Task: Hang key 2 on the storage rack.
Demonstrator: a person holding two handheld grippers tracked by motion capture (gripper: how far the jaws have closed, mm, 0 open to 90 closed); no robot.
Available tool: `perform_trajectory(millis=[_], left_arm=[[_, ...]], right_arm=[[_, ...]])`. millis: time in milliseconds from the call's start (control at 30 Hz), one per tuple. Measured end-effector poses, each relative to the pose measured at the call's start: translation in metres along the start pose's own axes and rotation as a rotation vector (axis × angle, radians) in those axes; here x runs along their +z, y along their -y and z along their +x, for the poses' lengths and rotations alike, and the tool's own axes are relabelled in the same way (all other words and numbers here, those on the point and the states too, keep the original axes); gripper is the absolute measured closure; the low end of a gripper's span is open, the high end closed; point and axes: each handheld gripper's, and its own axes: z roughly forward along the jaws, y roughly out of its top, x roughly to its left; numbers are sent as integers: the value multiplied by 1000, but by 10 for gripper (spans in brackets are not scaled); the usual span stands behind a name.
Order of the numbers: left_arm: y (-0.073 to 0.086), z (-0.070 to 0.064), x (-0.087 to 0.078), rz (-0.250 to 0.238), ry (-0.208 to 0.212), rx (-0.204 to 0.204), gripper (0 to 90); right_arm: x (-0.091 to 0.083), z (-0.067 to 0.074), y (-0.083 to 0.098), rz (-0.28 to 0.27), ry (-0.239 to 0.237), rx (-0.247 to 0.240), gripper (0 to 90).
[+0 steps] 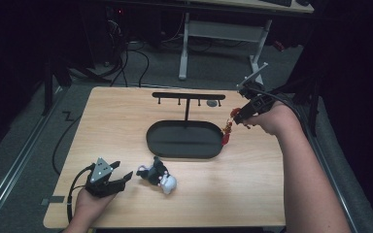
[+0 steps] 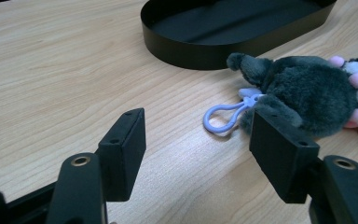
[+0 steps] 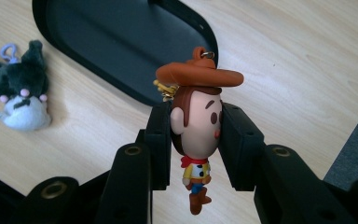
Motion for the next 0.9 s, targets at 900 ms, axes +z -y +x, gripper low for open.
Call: perform_trajectory(millis=[900], left_arm=[[0, -1, -1, -2, 9, 6, 366]], right_arm=[[15, 7, -60, -25, 49, 7, 669]])
